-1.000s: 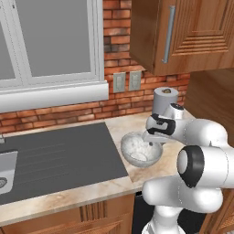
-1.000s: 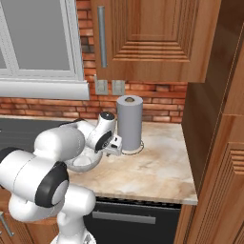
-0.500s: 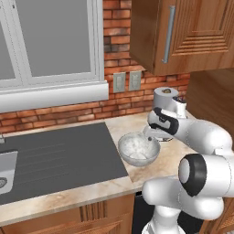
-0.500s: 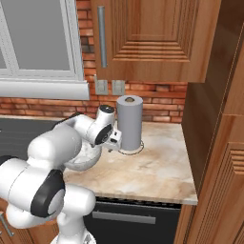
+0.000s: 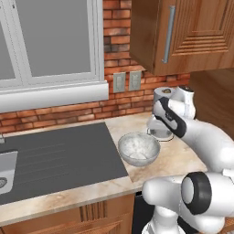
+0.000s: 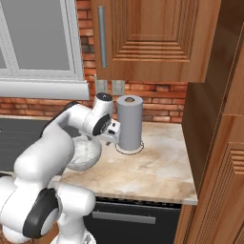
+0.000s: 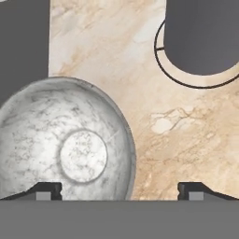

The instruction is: Pick the cup and bowl from the counter and place them on the counter next to the sink.

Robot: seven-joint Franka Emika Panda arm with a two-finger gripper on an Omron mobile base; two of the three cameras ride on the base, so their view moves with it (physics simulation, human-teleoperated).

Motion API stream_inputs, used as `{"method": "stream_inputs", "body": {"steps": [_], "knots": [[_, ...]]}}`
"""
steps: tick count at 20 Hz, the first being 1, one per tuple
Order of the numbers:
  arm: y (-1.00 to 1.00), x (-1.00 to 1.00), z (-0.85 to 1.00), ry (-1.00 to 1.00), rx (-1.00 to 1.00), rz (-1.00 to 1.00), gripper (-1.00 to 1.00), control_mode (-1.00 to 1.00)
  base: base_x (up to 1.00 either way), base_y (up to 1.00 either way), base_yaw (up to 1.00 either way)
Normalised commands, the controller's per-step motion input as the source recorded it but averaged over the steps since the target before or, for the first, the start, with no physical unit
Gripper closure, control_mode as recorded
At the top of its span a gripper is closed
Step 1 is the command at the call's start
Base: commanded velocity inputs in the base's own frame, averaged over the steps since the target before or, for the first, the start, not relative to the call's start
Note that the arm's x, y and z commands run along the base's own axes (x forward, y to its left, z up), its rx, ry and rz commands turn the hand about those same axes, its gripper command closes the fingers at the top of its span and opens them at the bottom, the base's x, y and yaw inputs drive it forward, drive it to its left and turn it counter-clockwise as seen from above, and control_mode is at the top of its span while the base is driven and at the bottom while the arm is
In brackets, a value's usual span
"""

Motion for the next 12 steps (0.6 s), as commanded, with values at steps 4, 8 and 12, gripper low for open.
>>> {"method": "stream_inputs", "body": {"steps": [4,8,12], "knots": [[0.00,-0.73,0.38,-0.06,0.00,0.00,-1.00,-1.00,0.00,0.00,0.00],[0.00,-0.77,0.43,-0.08,0.00,0.00,-1.00,-1.00,0.00,0.00,0.00],[0.00,-0.85,0.42,-0.12,0.00,0.00,-1.00,-1.00,0.00,0.00,0.00]]}}
